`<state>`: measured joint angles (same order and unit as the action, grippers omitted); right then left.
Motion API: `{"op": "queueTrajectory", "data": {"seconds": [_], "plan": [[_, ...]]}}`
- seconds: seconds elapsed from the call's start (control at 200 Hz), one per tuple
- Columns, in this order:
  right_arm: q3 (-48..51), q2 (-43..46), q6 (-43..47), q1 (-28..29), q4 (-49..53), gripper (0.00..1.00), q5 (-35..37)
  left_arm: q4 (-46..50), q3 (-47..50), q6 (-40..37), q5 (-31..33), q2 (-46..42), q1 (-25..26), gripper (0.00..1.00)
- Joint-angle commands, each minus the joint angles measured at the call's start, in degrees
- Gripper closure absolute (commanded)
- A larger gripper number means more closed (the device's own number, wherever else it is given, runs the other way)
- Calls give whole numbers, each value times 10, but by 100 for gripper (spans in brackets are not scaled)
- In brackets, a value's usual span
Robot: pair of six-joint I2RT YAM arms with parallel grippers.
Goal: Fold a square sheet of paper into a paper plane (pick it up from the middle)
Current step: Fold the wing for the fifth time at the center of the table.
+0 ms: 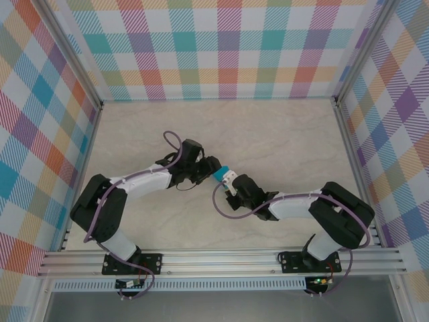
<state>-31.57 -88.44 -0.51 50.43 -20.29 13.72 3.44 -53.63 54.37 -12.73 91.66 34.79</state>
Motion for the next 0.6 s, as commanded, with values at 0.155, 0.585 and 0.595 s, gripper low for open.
{"op": "queueTrajectory", "data": {"seconds": [0.155, 0.585, 0.595], "plan": [[5, -1, -110, -27, -16, 100, -103, 1, 29, -7, 1, -19, -6, 39], [19, -7, -241, -92, -41, 100, -229, -41, 52, -2, -23, -15, -6, 39], [20, -6, -244, -94, -41, 100, -232, -41, 52, -2, -23, -15, -6, 39]]}}
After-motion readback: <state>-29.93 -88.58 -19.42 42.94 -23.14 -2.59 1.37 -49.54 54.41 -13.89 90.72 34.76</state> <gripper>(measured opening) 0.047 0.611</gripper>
